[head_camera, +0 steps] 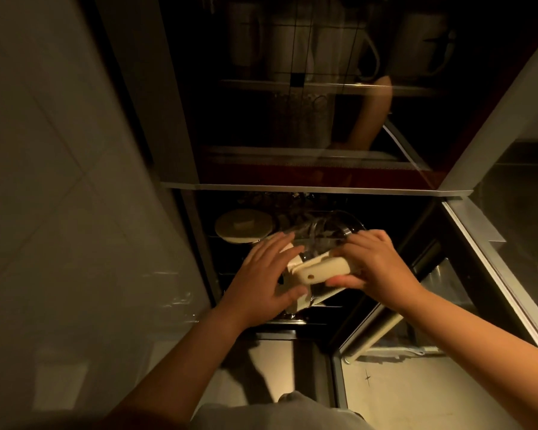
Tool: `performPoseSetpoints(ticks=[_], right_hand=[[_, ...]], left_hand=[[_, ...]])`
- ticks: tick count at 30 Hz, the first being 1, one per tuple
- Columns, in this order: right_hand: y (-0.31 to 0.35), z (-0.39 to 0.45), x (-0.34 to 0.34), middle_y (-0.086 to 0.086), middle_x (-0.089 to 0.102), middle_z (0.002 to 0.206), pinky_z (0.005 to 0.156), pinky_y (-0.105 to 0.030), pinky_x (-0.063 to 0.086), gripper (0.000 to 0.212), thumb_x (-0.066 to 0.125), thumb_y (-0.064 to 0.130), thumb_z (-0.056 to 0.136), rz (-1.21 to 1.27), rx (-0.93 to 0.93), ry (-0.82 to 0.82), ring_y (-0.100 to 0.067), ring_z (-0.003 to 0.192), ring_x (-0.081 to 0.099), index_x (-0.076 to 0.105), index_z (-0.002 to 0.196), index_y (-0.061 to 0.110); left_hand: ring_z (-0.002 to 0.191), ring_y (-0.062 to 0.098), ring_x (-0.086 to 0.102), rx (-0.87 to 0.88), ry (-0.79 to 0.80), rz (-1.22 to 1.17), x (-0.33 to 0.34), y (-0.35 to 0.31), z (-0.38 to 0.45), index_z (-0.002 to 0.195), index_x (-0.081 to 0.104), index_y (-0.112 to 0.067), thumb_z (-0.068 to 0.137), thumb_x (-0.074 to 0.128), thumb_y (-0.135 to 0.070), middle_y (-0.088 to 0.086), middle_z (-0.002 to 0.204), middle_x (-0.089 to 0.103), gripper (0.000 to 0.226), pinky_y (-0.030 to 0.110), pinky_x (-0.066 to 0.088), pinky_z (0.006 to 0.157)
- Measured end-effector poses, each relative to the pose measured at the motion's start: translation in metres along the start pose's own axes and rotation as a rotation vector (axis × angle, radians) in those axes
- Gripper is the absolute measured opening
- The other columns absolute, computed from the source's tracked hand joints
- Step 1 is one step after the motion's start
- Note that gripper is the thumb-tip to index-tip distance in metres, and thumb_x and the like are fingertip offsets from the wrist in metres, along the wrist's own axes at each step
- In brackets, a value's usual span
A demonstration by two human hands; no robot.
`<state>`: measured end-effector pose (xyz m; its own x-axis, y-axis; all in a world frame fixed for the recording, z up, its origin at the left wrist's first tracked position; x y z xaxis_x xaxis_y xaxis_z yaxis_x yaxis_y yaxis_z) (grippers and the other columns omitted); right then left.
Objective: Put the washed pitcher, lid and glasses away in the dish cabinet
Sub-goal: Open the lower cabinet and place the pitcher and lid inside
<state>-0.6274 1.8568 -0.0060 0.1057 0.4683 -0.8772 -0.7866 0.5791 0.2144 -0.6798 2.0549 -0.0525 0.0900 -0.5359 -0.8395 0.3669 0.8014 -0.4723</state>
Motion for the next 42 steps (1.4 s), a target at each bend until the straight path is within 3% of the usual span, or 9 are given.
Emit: performPoseSetpoints(ticks=[4, 8, 12, 15, 19, 23, 30, 37, 42], right_hand=[[-0.002, 0.002, -0.001, 0.023, 0.047, 0.085, 0.083, -0.012, 0.021, 0.057, 0.046, 0.075, 0.074, 0.076, 0.098, -0.08, 0.005, 0.08, 0.039, 0.065, 0.094, 0.025], [0.002, 0.003, 0.0, 0.021, 0.05, 0.082, 0.085, -0.012, 0.024, 0.059, 0.045, 0.077, 0.073, 0.137, 0.136, -0.09, 0.007, 0.081, 0.043, 0.065, 0.094, 0.027], [0.004, -0.001, -0.002, 0.025, 0.045, 0.084, 0.08, -0.018, 0.028, 0.057, 0.04, 0.076, 0.077, 0.088, 0.129, -0.106, 0.006, 0.079, 0.04, 0.063, 0.094, 0.026], [0.009, -0.002, -0.004, 0.015, 0.049, 0.088, 0.077, -0.022, 0.029, 0.05, 0.042, 0.066, 0.083, -0.027, 0.1, -0.095, -0.002, 0.082, 0.041, 0.059, 0.1, 0.022], [0.02, -0.002, 0.001, -0.006, 0.056, 0.105, 0.073, -0.029, 0.041, 0.045, 0.055, 0.035, 0.086, -0.235, -0.168, -0.06, -0.021, 0.088, 0.054, 0.045, 0.124, 0.013], [0.023, -0.006, -0.003, -0.015, 0.039, 0.132, 0.084, -0.036, 0.046, 0.062, 0.06, 0.017, 0.08, -0.325, -0.385, -0.017, -0.029, 0.114, 0.046, 0.034, 0.137, 0.016], [0.026, -0.002, -0.009, -0.011, 0.039, 0.135, 0.104, -0.037, 0.032, 0.04, 0.049, 0.009, 0.09, -0.358, -0.727, 0.025, -0.026, 0.126, 0.039, 0.043, 0.13, 0.009], [0.025, 0.001, -0.009, -0.011, 0.045, 0.134, 0.095, -0.036, 0.046, 0.031, 0.042, 0.009, 0.097, -0.32, -0.721, 0.061, -0.027, 0.126, 0.042, 0.047, 0.128, 0.006], [0.023, 0.004, -0.007, -0.01, 0.051, 0.136, 0.091, -0.038, 0.05, 0.044, 0.046, 0.012, 0.09, -0.314, -0.624, 0.09, -0.026, 0.131, 0.038, 0.041, 0.133, 0.008]], left_hand=[[0.143, 0.002, -0.01, 0.007, -0.104, 0.014, 0.003, -0.006, 0.006, 0.141, 0.037, -0.032, 0.079, 0.049, -0.063, -0.01, 0.156, 0.015, 0.07, 0.03, -0.006, 0.112], [0.142, 0.013, 0.014, 0.05, -0.248, -0.02, 0.002, -0.012, 0.013, 0.124, 0.055, -0.026, 0.084, 0.053, -0.048, -0.004, 0.145, 0.041, 0.046, 0.041, 0.015, 0.111], [0.138, 0.012, 0.026, 0.079, -0.238, -0.02, -0.005, -0.013, 0.017, 0.123, 0.059, -0.023, 0.084, 0.053, -0.045, -0.008, 0.135, 0.054, 0.045, 0.042, 0.017, 0.113], [0.137, 0.008, 0.027, 0.07, -0.223, -0.046, -0.011, -0.018, 0.019, 0.126, 0.057, -0.021, 0.085, 0.059, -0.043, -0.009, 0.132, 0.056, 0.047, 0.04, 0.022, 0.112], [0.136, 0.007, 0.027, 0.118, -0.192, -0.036, -0.018, -0.027, 0.023, 0.129, 0.056, -0.019, 0.085, 0.065, -0.033, -0.005, 0.13, 0.058, 0.046, 0.038, 0.025, 0.112], [0.135, 0.003, 0.026, 0.091, -0.118, -0.049, -0.027, -0.029, 0.027, 0.131, 0.054, -0.022, 0.087, 0.062, -0.025, -0.005, 0.136, 0.054, 0.044, 0.026, 0.013, 0.112], [0.135, 0.0, 0.029, 0.181, -0.037, -0.009, -0.024, -0.033, 0.031, 0.129, 0.055, -0.025, 0.084, 0.06, -0.02, -0.008, 0.136, 0.053, 0.046, 0.024, 0.0, 0.117], [0.133, 0.002, 0.034, 0.177, -0.062, -0.054, -0.021, -0.03, 0.034, 0.121, 0.061, -0.025, 0.087, 0.062, -0.028, -0.012, 0.126, 0.06, 0.034, 0.034, 0.01, 0.119], [0.14, -0.003, 0.007, 0.041, -0.041, -0.087, -0.025, -0.03, 0.029, 0.139, 0.042, -0.033, 0.087, 0.06, -0.032, -0.013, 0.154, 0.025, 0.055, 0.031, 0.003, 0.117]])
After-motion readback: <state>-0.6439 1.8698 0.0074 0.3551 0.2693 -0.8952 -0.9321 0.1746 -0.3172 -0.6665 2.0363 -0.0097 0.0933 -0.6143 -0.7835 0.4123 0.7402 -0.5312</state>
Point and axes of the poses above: each hand's wrist, its own z-axis towards the middle knuckle, its own x-axis out of the palm, y = z × x, the point moved 3 cm from there along z, towards the middle knuckle
